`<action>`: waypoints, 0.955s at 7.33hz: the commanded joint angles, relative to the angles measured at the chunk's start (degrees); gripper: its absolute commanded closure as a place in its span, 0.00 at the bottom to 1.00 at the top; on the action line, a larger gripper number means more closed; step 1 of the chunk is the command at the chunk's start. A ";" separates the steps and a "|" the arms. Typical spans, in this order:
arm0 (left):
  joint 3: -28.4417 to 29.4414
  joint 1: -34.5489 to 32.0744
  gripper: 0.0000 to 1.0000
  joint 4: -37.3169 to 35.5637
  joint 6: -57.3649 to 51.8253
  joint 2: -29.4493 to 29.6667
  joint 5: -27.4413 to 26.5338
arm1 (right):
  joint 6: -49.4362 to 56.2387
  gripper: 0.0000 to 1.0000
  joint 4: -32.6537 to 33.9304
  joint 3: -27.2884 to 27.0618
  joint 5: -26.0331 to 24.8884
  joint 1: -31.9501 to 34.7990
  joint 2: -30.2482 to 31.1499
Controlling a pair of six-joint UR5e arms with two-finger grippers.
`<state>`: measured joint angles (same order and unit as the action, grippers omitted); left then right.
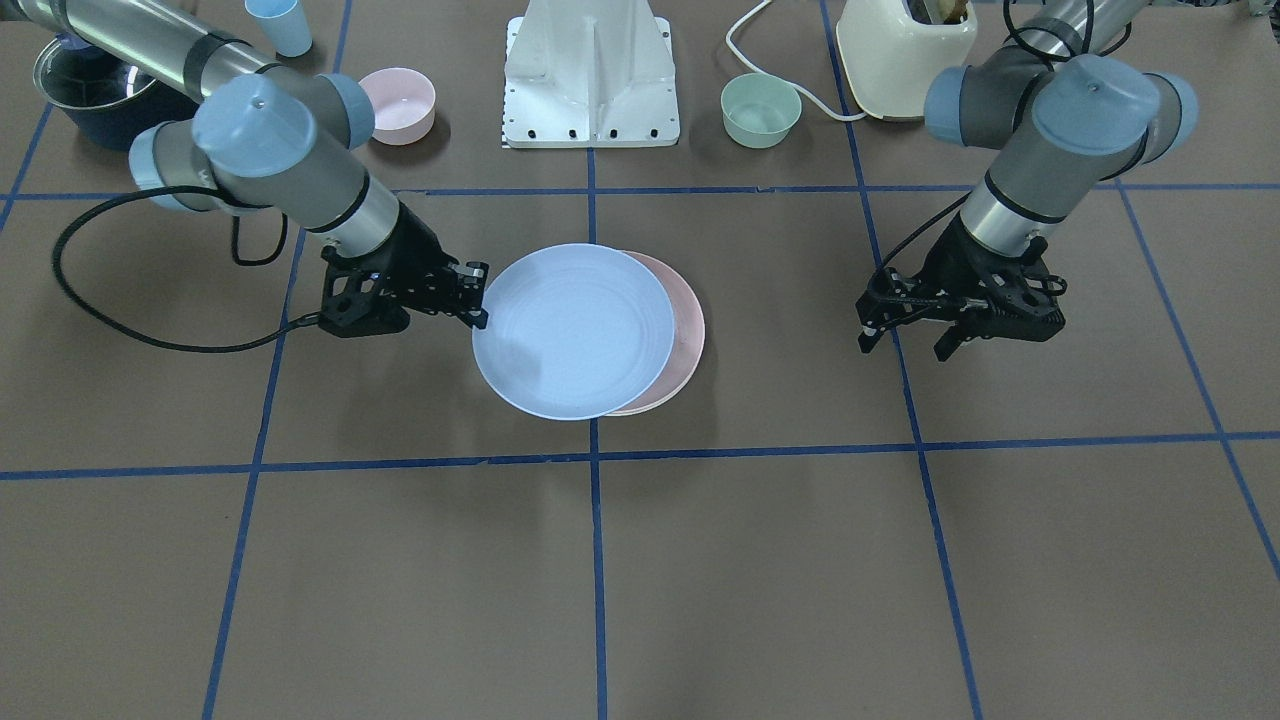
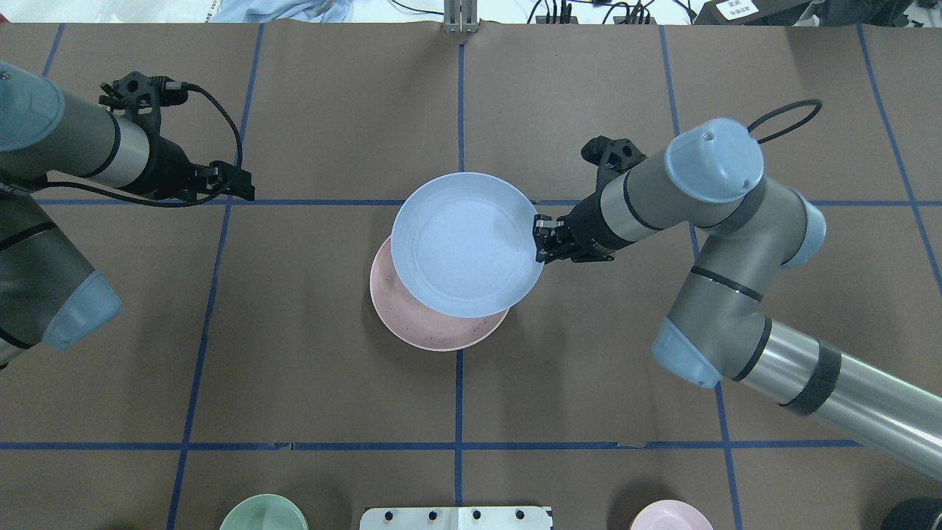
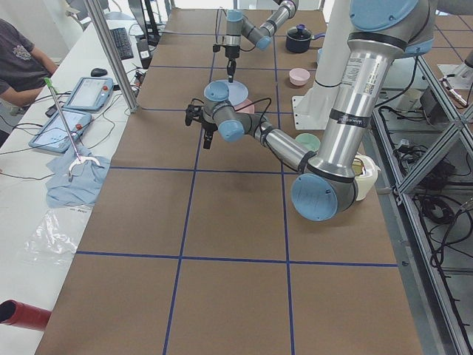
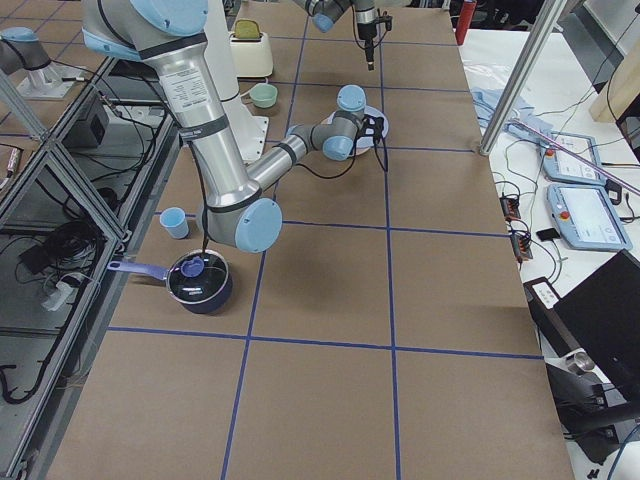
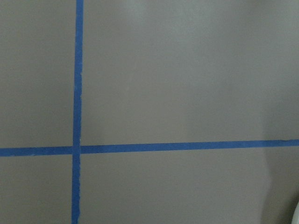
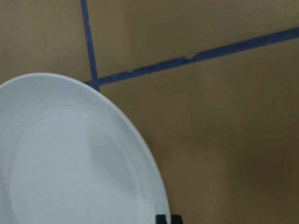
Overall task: Stack three plates with pink and blue
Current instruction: 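Carry the light blue plate with the right gripper onto the pink plate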
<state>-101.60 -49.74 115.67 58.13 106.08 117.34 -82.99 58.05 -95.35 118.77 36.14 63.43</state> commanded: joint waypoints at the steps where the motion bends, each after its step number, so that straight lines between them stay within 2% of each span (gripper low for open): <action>1: 0.09 -0.53 0.00 0.00 -1.18 -0.43 -0.01 | -0.15 1.00 0.05 0.86 -2.75 -3.18 -0.59; 5: 0.44 -0.53 0.00 0.08 -1.18 -0.52 -0.01 | -0.15 0.98 0.22 2.53 -3.54 -3.71 -2.87; 6: 0.61 -0.53 0.00 0.08 -1.18 -0.52 -0.01 | 0.20 0.07 0.05 2.97 -3.89 -3.54 -2.70; 7: 0.70 -0.53 0.00 0.08 -1.18 -0.52 -0.01 | 0.29 0.00 -0.04 2.89 -4.16 -2.75 -2.96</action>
<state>-101.04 -50.28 115.75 56.95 105.56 117.33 -82.89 58.13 -92.60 114.94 32.75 60.70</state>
